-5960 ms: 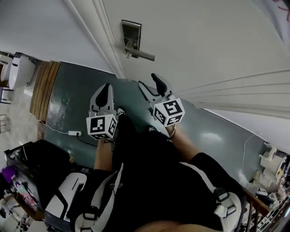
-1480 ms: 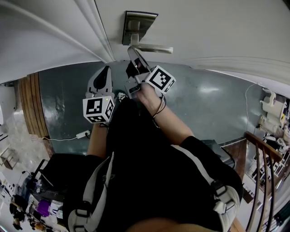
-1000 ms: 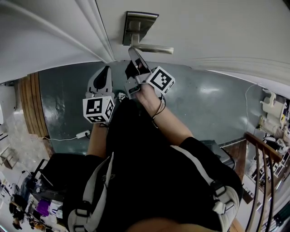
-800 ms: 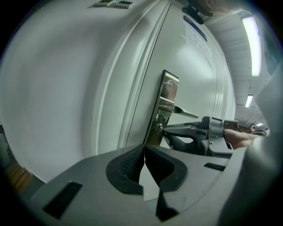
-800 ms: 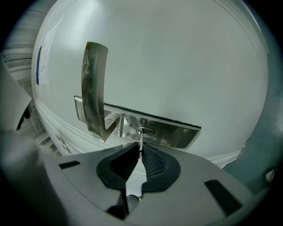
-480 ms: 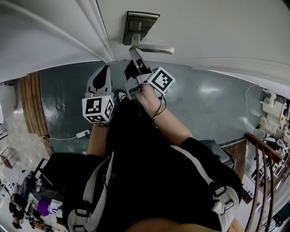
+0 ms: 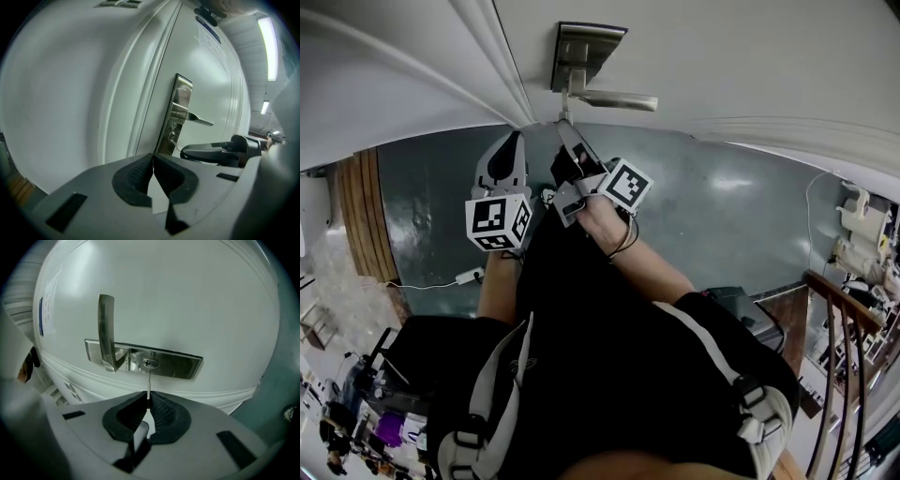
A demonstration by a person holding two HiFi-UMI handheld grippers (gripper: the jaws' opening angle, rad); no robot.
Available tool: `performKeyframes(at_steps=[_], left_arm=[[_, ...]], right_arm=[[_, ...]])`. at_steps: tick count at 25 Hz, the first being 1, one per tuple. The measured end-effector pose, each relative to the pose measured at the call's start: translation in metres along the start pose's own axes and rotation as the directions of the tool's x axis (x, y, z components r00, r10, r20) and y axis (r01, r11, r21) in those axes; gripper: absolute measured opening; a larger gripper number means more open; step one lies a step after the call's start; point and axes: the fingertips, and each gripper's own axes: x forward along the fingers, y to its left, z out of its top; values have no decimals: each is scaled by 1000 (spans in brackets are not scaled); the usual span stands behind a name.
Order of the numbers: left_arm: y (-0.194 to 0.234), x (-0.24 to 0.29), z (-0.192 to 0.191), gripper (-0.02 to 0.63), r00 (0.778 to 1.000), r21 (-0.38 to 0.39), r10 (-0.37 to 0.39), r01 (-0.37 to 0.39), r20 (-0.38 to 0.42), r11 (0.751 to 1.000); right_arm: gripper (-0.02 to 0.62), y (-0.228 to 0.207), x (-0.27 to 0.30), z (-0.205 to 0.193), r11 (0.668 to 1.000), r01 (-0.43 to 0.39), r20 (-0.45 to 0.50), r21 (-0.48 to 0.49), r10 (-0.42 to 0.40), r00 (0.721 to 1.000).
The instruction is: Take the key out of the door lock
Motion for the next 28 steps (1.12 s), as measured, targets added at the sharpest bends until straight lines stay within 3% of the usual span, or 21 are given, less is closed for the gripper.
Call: performKeyframes(at_steps=[10, 15, 20, 28], left_arm=[[-6, 2, -6, 25, 1000, 0, -15, 15, -12, 1000], [-10, 0, -9, 25, 1000, -2, -20, 20, -24, 1000], [-22, 0, -13, 25, 999, -16, -17, 17, -28, 1000], [-48, -5, -21, 25, 999, -24, -29, 28, -36, 999]], right_arm=[[29, -8, -8, -10, 988, 51, -82, -144, -63, 995], [29, -19, -22, -11, 954, 107, -125, -281, -147, 981], [29, -20, -39, -1, 871, 117, -166, -478, -220, 961], [29, -25, -70, 12, 672, 111, -174, -733, -343, 923]])
